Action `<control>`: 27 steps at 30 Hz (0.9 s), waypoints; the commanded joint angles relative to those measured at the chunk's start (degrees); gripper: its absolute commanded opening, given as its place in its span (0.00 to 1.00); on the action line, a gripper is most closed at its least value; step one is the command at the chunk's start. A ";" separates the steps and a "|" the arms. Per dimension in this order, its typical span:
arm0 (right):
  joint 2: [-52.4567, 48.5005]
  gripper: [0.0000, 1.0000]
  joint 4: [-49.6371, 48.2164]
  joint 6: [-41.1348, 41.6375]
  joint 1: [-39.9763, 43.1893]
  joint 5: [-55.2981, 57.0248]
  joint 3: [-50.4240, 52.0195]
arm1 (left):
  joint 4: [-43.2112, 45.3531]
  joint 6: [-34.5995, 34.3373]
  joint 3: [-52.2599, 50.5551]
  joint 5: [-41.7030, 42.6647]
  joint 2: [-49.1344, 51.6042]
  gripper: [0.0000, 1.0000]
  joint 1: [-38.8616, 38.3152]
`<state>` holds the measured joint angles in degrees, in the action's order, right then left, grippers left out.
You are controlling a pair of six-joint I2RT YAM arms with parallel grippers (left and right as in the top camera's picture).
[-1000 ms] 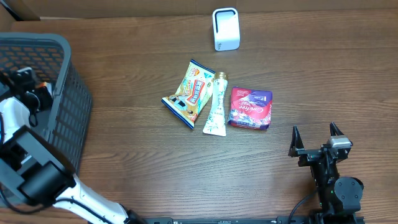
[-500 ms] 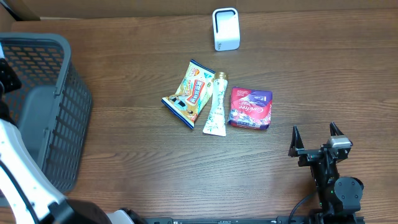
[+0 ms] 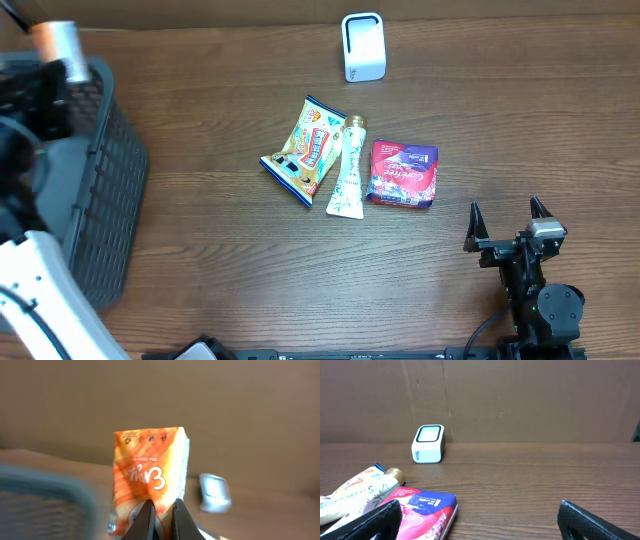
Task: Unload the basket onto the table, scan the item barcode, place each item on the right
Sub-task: 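Lift the orange pack out and drop it beside the tube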
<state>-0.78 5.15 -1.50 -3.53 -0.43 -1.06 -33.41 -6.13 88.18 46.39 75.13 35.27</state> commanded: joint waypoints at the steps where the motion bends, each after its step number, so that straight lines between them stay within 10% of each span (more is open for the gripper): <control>1: 0.61 1.00 -0.37 -0.07 -0.48 0.37 0.61 | -1.97 -2.84 0.79 6.75 -0.20 0.04 -9.60; 14: 0.61 1.00 -0.37 -0.07 -0.48 0.37 0.61 | -17.99 -1.97 0.79 -24.74 9.70 0.04 -44.48; 27: 0.61 1.00 -0.37 -0.07 -0.48 0.37 0.61 | -18.36 -3.10 0.79 -25.44 25.55 0.04 -55.58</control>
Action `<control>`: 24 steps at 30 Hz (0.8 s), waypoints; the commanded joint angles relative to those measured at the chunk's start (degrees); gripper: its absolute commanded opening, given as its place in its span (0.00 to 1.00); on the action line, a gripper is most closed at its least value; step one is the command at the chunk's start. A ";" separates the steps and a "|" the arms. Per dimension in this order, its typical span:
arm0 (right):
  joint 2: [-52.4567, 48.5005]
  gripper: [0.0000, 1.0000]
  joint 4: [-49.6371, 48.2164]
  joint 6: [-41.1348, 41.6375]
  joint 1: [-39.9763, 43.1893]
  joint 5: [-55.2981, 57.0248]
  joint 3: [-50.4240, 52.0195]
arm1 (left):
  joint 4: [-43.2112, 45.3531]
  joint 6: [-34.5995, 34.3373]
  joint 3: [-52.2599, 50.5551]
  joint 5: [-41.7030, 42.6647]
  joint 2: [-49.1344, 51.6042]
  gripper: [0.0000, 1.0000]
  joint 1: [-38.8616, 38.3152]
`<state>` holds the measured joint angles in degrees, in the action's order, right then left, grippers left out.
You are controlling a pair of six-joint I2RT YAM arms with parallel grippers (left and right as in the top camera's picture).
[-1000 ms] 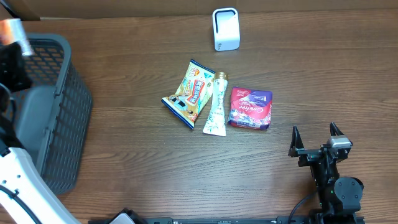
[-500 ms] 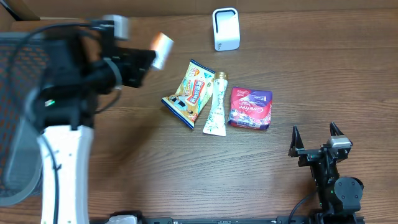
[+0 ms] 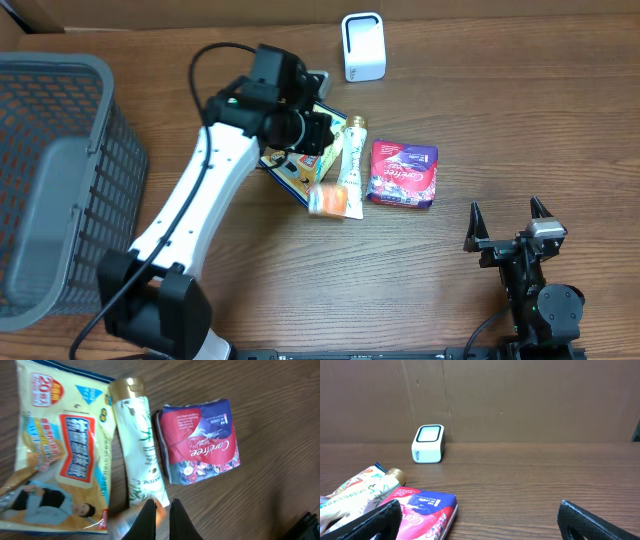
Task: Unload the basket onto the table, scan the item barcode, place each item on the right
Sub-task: 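Lift the orange pack out and drop it beside the tube, then withdraw the left gripper back toward the basket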
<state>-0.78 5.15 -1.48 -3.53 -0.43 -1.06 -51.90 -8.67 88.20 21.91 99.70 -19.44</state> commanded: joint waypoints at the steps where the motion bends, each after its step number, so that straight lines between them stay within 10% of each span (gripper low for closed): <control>1: 0.61 1.00 -0.37 -0.09 -0.48 0.37 0.61 | 0.11 -0.59 0.76 -0.94 1.22 0.04 -0.92; 10: 0.61 1.00 -0.37 -0.09 -0.48 0.37 0.61 | -2.40 0.02 5.88 -1.36 0.72 0.28 -0.13; 20: 0.61 1.00 -0.37 -0.09 -0.48 0.37 0.61 | -22.95 2.91 28.59 -16.13 0.68 0.89 0.74; 24: 0.61 1.00 -0.37 -0.09 -0.48 0.37 0.61 | -30.03 2.78 33.79 -22.73 0.66 1.00 1.22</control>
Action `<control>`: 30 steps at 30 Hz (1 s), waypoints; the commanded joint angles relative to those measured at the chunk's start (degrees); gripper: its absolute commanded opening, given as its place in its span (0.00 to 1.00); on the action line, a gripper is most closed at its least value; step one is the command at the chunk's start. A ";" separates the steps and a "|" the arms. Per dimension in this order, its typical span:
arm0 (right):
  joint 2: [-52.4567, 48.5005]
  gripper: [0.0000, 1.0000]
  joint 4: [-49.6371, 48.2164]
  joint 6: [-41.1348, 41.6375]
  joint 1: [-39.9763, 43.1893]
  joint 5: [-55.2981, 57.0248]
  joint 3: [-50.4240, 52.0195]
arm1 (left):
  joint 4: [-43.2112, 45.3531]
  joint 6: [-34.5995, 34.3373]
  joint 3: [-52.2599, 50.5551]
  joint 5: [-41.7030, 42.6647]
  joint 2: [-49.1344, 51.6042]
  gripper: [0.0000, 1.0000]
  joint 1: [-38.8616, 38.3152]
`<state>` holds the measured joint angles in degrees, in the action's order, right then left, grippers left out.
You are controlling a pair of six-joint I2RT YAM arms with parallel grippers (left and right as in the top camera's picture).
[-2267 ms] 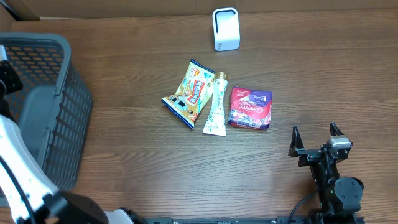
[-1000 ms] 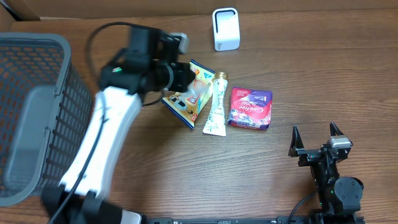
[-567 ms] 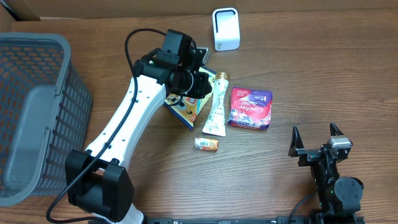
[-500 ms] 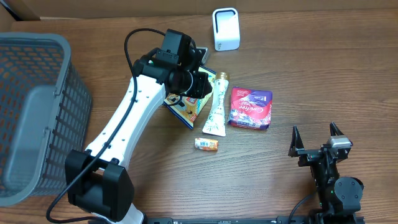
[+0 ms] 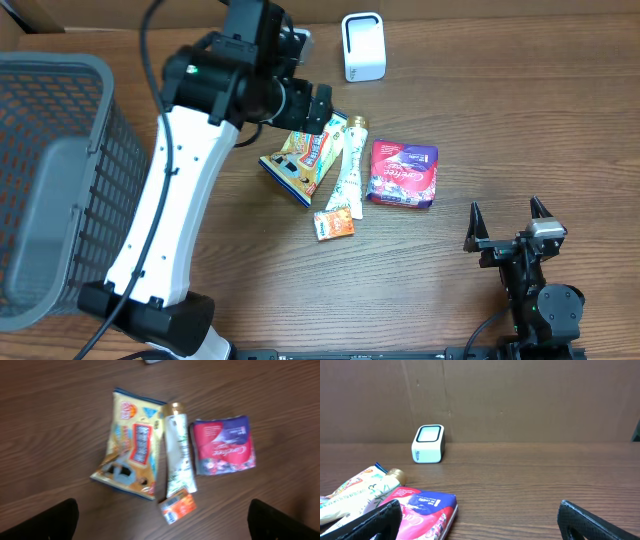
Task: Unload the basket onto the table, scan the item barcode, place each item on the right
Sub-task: 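Withdraw the left gripper back toward the basket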
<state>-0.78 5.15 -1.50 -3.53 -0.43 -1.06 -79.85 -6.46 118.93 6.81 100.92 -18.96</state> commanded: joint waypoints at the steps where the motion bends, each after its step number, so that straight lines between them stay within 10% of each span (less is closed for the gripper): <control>1: 0.61 1.00 -0.37 -0.07 -0.48 0.37 0.61 | -3.56 -0.09 3.78 -8.94 -0.57 1.00 1.14; 20: 0.61 1.00 -0.37 -0.07 -0.48 0.37 0.61 | -4.70 -5.60 4.07 -14.12 -0.55 1.00 25.35; 30: 0.61 1.00 -0.37 -0.07 -0.48 0.37 0.61 | -2.78 -5.62 6.49 -10.71 -0.59 0.77 28.70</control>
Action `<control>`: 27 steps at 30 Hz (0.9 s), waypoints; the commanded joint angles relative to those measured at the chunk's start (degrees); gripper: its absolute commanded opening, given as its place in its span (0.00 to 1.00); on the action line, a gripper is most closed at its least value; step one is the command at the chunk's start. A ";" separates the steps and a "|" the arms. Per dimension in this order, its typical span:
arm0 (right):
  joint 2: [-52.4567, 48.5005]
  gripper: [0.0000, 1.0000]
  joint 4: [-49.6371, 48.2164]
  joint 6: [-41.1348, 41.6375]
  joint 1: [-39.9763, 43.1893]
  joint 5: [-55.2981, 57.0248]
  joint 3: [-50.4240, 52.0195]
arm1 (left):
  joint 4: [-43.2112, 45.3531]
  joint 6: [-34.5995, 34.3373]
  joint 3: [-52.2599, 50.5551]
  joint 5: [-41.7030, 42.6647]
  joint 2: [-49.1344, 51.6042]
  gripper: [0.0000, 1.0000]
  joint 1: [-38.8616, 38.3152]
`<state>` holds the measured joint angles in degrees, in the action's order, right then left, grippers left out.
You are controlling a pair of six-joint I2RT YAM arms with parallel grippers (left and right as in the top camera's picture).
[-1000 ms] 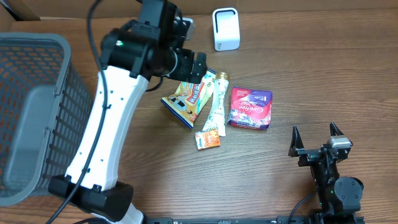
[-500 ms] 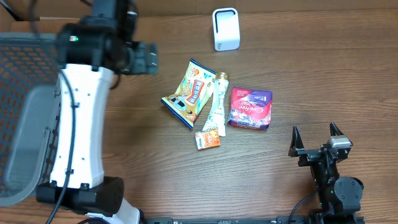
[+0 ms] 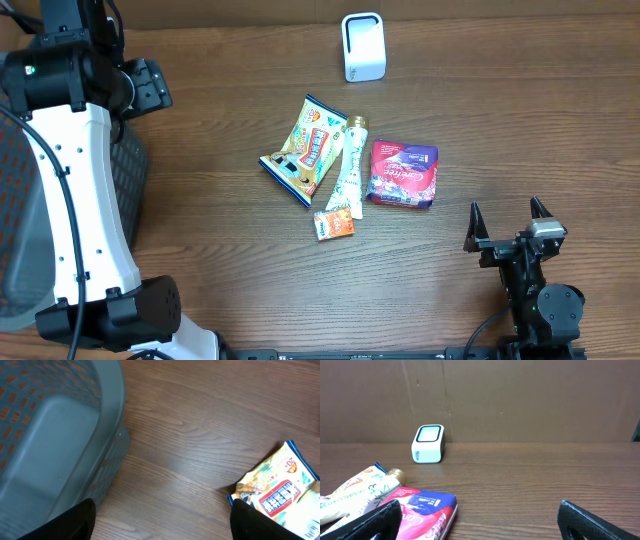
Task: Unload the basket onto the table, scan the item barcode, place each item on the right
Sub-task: 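Withdraw the left gripper back toward the basket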
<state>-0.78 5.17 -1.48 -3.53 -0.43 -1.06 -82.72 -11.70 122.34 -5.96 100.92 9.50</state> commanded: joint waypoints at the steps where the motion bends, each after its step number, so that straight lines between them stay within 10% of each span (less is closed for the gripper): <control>1: 0.61 1.00 -0.39 -0.09 -0.48 0.37 0.61 | -0.39 -0.37 4.35 2.67 -0.68 0.77 0.24; 10: 0.61 1.00 -0.39 -0.09 -0.48 0.37 0.61 | -11.34 -0.33 11.06 3.67 -5.60 1.00 0.24; 27: 0.61 1.00 -0.39 -0.09 -0.48 0.37 0.61 | -14.08 -0.26 8.11 5.64 -15.67 1.00 0.22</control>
<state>-0.78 5.17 -1.50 -3.53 -0.43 -1.06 -96.73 -11.88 131.24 -1.21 84.29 9.50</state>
